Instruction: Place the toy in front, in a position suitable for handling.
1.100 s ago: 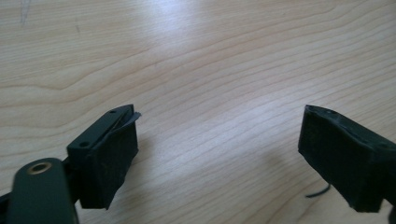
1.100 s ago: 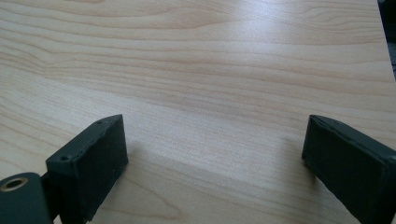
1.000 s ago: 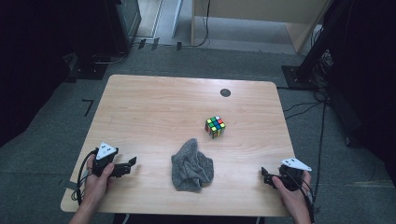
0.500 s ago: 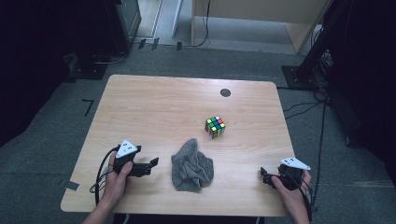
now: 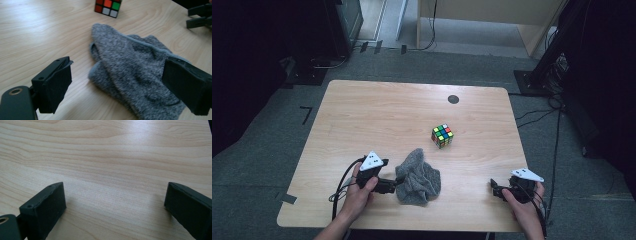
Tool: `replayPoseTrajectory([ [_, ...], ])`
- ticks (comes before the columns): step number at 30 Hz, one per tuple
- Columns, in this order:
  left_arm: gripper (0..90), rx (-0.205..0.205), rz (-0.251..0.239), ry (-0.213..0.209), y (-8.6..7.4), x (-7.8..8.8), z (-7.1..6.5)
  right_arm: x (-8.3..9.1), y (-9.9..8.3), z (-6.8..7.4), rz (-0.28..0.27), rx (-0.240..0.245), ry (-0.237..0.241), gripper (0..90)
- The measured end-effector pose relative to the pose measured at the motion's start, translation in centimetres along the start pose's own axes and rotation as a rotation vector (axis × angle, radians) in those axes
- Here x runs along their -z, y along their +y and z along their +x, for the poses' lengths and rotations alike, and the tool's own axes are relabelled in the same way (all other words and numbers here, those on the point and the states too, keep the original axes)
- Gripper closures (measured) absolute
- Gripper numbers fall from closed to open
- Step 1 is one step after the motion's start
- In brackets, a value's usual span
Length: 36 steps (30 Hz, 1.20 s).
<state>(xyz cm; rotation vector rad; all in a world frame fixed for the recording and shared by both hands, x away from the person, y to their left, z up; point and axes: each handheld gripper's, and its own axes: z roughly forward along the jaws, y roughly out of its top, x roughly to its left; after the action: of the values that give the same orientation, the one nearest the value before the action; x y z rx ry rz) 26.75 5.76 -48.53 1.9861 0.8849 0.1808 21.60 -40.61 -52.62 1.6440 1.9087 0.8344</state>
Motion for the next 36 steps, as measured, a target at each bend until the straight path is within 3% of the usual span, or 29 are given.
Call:
replayPoseTrajectory([
  [7,9.0,-0.021,0.03,-0.022,0.3,-1.7,-1.3,0.0,0.0,0.0,0.0,0.001,0.001,3.4],
  [17,9.0,-0.132,0.088,0.018,-0.3,-3.7,-3.1,-0.1,0.1,0.0,0.0,0.01,0.009,3.3],
  [23,10.3,-0.156,0.134,0.047,-0.7,-4.5,-3.3,-0.1,0.1,0.0,0.0,0.01,0.008,3.3],
  [26,18.3,-0.168,0.15,0.042,-0.9,-4.6,-3.2,-0.1,0.1,0.1,0.0,0.007,0.006,3.3],
  [29,35.1,-0.174,0.141,0.021,-1.0,-4.3,-3.0,0.0,0.3,0.1,0.019,0.007,0.004,3.3],
  [30,35.1,-0.173,0.136,0.02,-1.0,-4.2,-2.9,0.0,0.3,0.1,0.019,0.007,0.004,3.3],
  [33,49.3,-0.171,0.11,0.049,-0.9,-3.2,-2.0,0.0,0.4,0.2,0.026,0.015,0.01,3.7],
  [36,54.2,-0.16,0.104,0.083,-1.1,-2.2,-0.8,0.0,0.4,0.4,0.021,0.021,0.008,4.7],
])
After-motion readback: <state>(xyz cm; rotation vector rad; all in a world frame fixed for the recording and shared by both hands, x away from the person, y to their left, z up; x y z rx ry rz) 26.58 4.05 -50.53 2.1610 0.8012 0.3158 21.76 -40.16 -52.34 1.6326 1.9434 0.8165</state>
